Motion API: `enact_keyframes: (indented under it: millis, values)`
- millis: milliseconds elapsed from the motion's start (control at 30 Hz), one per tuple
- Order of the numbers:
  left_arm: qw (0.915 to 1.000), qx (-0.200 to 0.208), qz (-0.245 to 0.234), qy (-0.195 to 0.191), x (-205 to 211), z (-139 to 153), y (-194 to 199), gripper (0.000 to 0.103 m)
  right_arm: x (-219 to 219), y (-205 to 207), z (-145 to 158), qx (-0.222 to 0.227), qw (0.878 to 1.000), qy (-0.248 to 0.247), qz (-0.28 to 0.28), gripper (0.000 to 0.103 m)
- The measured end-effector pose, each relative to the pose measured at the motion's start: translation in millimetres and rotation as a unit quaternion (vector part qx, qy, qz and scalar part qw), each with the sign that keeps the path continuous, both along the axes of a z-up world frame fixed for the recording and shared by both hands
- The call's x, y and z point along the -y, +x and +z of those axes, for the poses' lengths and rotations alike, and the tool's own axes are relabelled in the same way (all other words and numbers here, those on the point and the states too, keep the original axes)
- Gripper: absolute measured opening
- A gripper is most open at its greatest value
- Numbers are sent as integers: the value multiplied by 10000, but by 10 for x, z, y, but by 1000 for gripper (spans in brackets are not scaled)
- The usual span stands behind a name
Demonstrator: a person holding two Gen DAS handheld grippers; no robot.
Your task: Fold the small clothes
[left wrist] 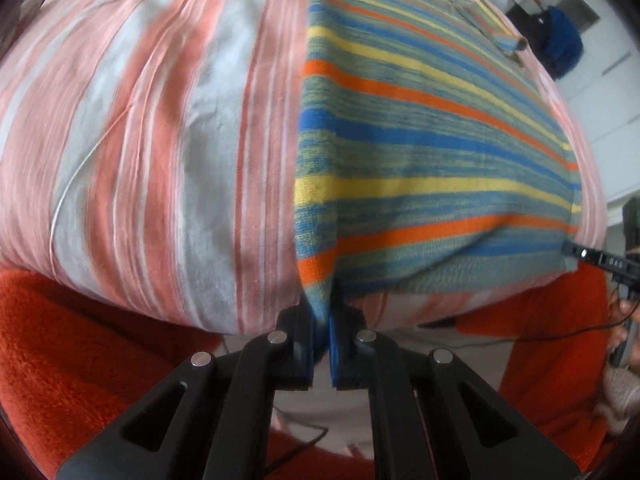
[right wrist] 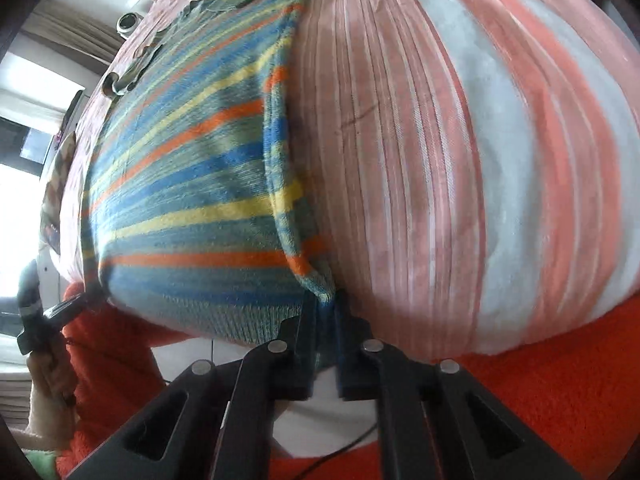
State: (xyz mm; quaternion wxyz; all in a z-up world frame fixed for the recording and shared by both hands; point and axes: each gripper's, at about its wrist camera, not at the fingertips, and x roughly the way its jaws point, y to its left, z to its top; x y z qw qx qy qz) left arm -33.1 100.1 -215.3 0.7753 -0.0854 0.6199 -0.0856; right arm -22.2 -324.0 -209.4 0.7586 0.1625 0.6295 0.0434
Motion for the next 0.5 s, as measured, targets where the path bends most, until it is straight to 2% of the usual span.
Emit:
enact_keyframes:
  millis: [67,167,233,300,400,500]
  values:
    - [9998,-79,170,-41,-92,-7,-44,8,13,20,-7,11,10000,71,-53,7]
    - [9987,-142,481,-53,-296,70,-181,17,109,-107,16,-54,9997,90,-202,7]
    - [9976,-113,598,322,-415,131,-261,15,178,-213,50,-123,9994,-80,-321,8]
    - [9963,1,698,496,-500,236,-337,14,263,-304,165,-81,9988,-238,-415,8]
    - [9960,398,746,293,-495,458,-356,14,226,-324,475,368,9962,-730,-293,12]
    - [9958,856,298,91,-135,580,-189,15,-64,-230,722,907,9920,-838,246,12]
